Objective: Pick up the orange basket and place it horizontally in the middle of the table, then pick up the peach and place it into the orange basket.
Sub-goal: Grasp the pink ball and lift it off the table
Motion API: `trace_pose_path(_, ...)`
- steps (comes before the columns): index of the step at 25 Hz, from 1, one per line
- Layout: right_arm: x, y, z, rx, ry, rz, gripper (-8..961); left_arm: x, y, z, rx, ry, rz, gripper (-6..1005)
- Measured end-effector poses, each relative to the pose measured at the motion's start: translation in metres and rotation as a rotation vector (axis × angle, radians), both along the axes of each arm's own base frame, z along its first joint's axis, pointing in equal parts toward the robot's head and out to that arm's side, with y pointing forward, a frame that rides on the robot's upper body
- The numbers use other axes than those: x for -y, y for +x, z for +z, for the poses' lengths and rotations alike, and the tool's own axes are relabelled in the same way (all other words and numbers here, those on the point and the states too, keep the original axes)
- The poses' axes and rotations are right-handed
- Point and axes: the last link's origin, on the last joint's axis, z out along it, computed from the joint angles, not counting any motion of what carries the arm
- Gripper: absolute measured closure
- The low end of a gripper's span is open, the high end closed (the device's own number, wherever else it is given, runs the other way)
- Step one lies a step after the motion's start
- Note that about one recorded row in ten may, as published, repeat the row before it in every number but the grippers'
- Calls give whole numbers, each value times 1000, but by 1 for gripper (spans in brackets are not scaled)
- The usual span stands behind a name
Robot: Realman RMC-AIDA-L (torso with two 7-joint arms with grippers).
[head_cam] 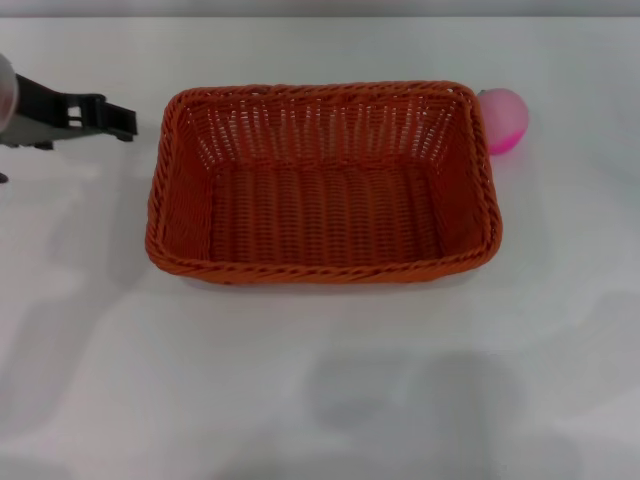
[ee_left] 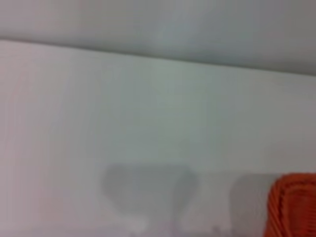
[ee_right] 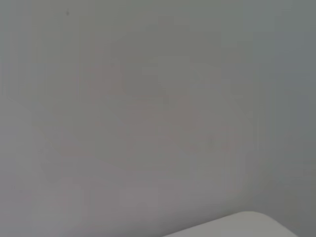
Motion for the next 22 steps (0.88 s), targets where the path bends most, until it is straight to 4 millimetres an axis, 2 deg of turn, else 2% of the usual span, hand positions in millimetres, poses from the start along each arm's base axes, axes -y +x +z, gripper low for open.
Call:
trace_pose_path(9, -6, -6, -4, 18, -34, 26, 90, -8, -19, 14, -29, 146, -33, 148)
trace_pose_path(14, -10, -11, -8, 30, -68, 52, 90, -7, -37, 36, -5, 307, -72, 148)
trace_pose_path(22, -12, -19, -11, 26, -117, 134, 90, -1, -56, 53, 28, 463, -146, 149)
